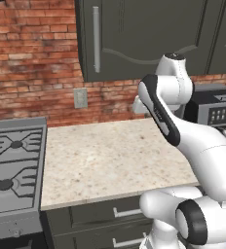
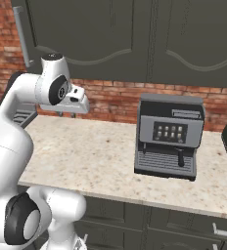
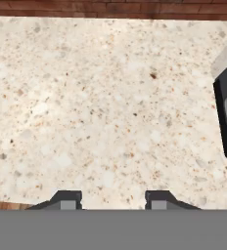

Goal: Open the cabinet. Pick the soap dispenser and place it next to the sink. Then close the cabinet.

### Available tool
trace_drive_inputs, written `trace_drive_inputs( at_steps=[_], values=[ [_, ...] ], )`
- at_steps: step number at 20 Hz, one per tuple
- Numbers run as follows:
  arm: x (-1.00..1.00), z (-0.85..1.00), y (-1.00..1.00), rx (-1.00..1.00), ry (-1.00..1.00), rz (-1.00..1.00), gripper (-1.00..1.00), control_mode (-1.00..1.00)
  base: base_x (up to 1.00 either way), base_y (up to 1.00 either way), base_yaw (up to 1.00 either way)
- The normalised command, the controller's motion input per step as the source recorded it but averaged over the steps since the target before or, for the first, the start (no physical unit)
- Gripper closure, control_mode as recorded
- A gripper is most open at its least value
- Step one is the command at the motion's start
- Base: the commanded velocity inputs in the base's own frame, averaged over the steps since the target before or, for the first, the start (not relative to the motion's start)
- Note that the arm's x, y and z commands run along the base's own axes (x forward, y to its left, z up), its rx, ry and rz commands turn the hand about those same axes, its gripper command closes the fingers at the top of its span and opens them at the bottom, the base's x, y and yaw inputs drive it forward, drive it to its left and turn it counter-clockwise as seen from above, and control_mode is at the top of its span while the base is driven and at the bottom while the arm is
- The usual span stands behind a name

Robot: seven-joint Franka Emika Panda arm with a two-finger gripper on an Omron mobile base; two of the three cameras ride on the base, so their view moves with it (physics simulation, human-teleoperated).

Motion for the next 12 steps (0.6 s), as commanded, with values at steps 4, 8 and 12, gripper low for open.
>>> trace_drive_inputs(
  at_steps=[4, 8, 12],
  values=[
    [-0.07, 0.0, 0.0, 0.0, 0.0, 0.0, -1.0, -1.0, 0.0, 0.0, 0.0],
    [-0.05, 0.0, 0.06, 0.0, 0.0, 0.0, -1.0, -1.0, 0.0, 0.0, 0.0],
    [-0.23, 0.0, 0.11, 0.0, 0.0, 0.0, -1.0, -1.0, 0.0, 0.0, 0.0]
  ],
)
